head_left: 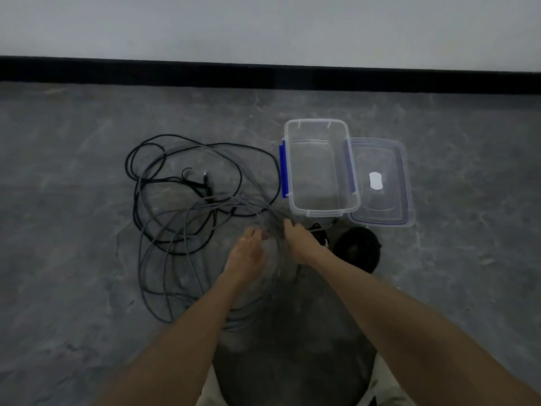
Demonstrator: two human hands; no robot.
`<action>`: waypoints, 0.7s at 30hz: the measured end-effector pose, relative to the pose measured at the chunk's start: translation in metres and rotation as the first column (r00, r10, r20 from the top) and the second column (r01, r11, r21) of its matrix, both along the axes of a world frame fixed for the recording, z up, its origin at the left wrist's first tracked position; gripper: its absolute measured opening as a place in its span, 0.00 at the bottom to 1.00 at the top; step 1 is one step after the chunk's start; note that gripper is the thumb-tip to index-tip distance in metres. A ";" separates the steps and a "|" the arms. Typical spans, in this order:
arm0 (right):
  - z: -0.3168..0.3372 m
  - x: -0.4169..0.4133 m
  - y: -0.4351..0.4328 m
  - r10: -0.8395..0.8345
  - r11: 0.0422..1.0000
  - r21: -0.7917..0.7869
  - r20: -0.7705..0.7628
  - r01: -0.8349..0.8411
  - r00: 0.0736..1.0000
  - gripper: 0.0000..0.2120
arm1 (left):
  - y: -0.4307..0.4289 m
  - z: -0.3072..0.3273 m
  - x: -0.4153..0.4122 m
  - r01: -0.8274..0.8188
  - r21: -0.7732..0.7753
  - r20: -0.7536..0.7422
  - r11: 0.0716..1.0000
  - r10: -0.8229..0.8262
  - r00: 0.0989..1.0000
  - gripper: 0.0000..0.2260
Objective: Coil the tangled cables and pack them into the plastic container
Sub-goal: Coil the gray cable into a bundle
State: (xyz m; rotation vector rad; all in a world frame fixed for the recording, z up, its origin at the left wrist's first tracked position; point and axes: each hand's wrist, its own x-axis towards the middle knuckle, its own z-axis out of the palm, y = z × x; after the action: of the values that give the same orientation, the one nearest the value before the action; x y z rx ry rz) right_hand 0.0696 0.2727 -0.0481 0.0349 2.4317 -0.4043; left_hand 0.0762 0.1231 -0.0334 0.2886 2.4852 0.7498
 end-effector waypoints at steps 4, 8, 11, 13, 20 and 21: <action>0.008 -0.003 -0.004 0.017 0.996 0.085 -0.134 -0.006 0.991 0.15 | -0.005 -0.001 -0.002 -0.013 0.003 0.005 1.000 0.013 1.000 0.17; 0.032 -0.011 -0.010 0.108 0.983 0.175 -0.275 -0.060 0.955 0.08 | -0.006 0.013 -0.004 -0.024 -0.006 0.002 1.000 0.024 1.000 0.17; 0.058 -0.019 -0.015 0.159 0.976 0.197 -0.338 -0.096 0.928 0.09 | -0.008 0.036 -0.013 -0.045 -0.035 -0.037 0.998 0.044 0.998 0.18; 0.083 -0.023 -0.019 0.180 0.977 0.174 -0.382 -0.121 0.906 0.09 | -0.010 0.057 -0.021 -0.077 -0.046 -0.084 0.996 0.073 0.994 0.20; 0.198 -0.020 -0.033 0.168 0.973 -0.022 -0.607 -0.228 0.777 0.11 | -0.025 0.145 -0.043 0.004 -0.093 -0.348 0.996 -0.036 0.937 0.18; 0.215 -0.019 -0.032 0.161 0.970 -0.044 -0.616 -0.238 0.771 0.12 | -0.028 0.159 -0.044 0.029 -0.100 -0.381 0.995 -0.065 0.922 0.15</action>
State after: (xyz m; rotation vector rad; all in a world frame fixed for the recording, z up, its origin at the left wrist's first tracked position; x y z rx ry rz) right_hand 0.0508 0.2407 0.1667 -0.4801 2.9985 -0.5235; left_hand 0.0326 0.0950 0.1254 0.5018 2.8596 0.5998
